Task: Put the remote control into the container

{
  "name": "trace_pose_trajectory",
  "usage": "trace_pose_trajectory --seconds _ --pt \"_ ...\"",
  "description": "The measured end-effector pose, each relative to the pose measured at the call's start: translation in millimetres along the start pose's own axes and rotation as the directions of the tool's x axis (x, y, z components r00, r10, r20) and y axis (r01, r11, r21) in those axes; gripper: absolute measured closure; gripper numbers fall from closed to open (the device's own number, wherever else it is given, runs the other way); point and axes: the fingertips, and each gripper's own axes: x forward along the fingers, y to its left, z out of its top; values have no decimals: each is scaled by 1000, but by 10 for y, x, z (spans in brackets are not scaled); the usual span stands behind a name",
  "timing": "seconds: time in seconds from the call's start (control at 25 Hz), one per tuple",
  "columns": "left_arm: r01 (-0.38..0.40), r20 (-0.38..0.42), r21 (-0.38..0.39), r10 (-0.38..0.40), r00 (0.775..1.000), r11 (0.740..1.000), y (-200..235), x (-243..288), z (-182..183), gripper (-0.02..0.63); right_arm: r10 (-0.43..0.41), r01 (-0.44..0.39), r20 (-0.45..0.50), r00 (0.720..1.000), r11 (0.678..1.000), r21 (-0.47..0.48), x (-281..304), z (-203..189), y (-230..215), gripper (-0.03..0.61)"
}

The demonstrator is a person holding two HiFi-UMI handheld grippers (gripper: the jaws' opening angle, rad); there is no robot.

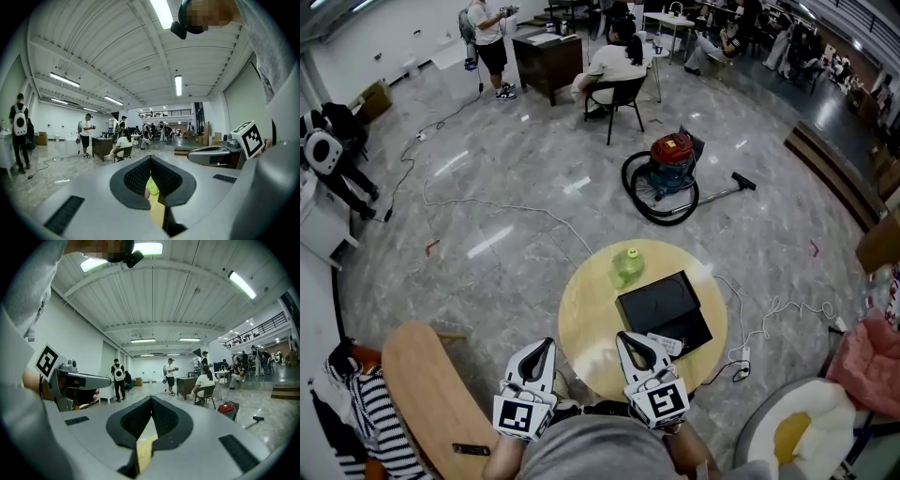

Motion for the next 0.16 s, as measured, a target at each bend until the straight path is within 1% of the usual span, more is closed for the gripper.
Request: trace_pose_trajectory --seconds 0.16 --pt "-4 2 3 4 1000 1000 32 -26 42 606 2 -2 -17 1000 1000 8 16 26 25 568"
